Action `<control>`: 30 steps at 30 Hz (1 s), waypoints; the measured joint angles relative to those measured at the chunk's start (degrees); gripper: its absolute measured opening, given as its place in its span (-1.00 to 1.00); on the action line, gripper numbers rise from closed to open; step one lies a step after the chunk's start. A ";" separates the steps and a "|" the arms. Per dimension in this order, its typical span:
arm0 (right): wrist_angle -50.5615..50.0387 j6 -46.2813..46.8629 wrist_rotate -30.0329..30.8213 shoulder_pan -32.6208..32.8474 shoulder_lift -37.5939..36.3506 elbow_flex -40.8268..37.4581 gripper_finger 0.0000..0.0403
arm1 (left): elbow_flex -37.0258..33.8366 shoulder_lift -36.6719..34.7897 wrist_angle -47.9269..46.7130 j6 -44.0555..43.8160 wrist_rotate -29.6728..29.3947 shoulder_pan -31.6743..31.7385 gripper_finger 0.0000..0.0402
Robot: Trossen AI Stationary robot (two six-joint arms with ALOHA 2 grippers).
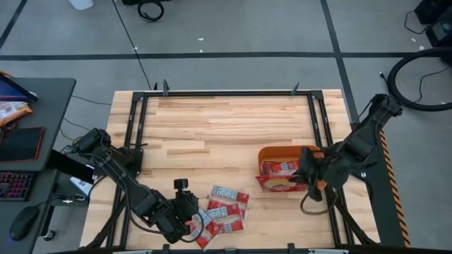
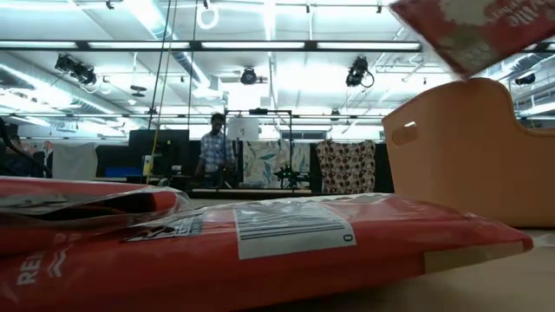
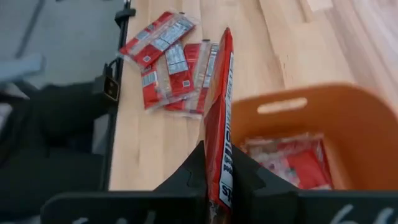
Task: Sort popcorn bags into baskets
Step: Put the popcorn bag into the orange bin
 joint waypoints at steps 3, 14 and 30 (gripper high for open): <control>1.14 3.26 1.54 0.96 -5.71 -4.72 -0.85 | 0.00 0.02 -0.08 -0.01 0.00 0.00 -0.27; -3.41 14.29 2.78 2.55 -22.63 -12.91 -0.84 | -0.02 0.04 -0.20 -0.02 0.02 -0.02 -0.27; -11.35 27.38 1.12 1.97 -24.44 -22.07 -0.70 | -0.02 0.04 -0.20 -0.02 -0.09 0.17 -0.27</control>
